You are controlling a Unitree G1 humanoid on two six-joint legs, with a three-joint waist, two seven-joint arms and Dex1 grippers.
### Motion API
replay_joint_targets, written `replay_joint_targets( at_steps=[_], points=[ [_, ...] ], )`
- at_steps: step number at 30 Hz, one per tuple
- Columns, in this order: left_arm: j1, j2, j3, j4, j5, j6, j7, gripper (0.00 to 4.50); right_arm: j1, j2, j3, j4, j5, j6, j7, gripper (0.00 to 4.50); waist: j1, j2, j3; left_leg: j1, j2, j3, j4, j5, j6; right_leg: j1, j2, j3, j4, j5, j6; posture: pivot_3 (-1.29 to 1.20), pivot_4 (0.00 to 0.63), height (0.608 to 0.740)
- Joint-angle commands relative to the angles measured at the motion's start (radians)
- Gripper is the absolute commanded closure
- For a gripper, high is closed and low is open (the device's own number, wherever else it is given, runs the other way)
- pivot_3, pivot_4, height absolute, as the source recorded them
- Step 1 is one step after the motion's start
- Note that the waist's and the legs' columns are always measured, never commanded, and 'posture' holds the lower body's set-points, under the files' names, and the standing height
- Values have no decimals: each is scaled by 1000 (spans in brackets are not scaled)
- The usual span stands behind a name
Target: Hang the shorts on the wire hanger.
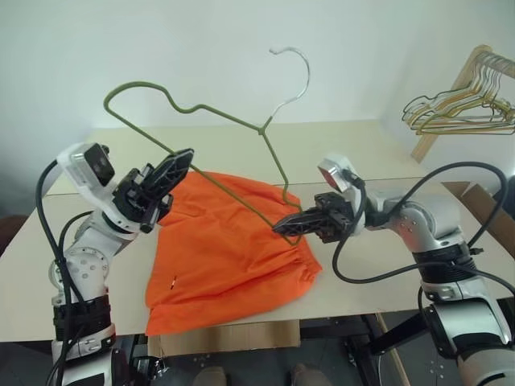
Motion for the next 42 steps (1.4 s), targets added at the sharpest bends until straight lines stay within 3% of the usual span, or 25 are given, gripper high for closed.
replay_joint_targets(
  at_steps=[1,9,10,14,18,26,29,42],
  points=[
    [17,17,-32,7,61,-9,19,2782,-12,17,-57,-36,40,-4,-3,4500,-1,0,0,0,0,0,0,0,0,0,0,0,0,0,0,44,0,740],
    [88,134,-89,11,264,-56,-10,114,43,-16,-236,7,128,103,-129,4500,-1,0,0,-2,0,0,0,0,0,-3,0,0,1,0,0,39,0,740],
    [96,159,-104,9,302,-68,-27,35,60,-37,-263,18,138,128,-141,4500,2,0,0,-3,0,1,0,0,0,-3,0,0,0,0,0,40,0,740],
    [123,238,-182,4,455,-133,-46,35,153,-137,-311,37,89,191,-238,4500,10,0,0,-3,0,2,-1,0,0,-3,-1,0,-1,0,0,36,0,740],
    [132,244,-201,-15,466,-134,-71,35,250,-268,-260,69,15,226,-245,4500,10,0,0,-5,0,2,0,0,0,-5,-1,1,-1,0,0,20,0,740],
    [171,271,-277,-39,558,-169,-106,35,337,-467,-145,310,-8,365,-22,4500,-6,0,0,-4,0,3,-1,0,0,-5,-1,2,-1,0,0,14,0,740],
    [180,266,-283,-47,559,-166,-116,35,353,-510,-79,401,-66,321,54,4500,-13,0,0,-3,0,3,0,0,0,-4,-1,2,-1,0,0,10,0,740],
    [193,246,-297,-80,560,-155,-94,35,280,-431,48,472,-203,245,129,4500,-13,0,0,-1,0,3,0,0,0,-3,0,3,0,0,1,34,0,740]
  ],
)
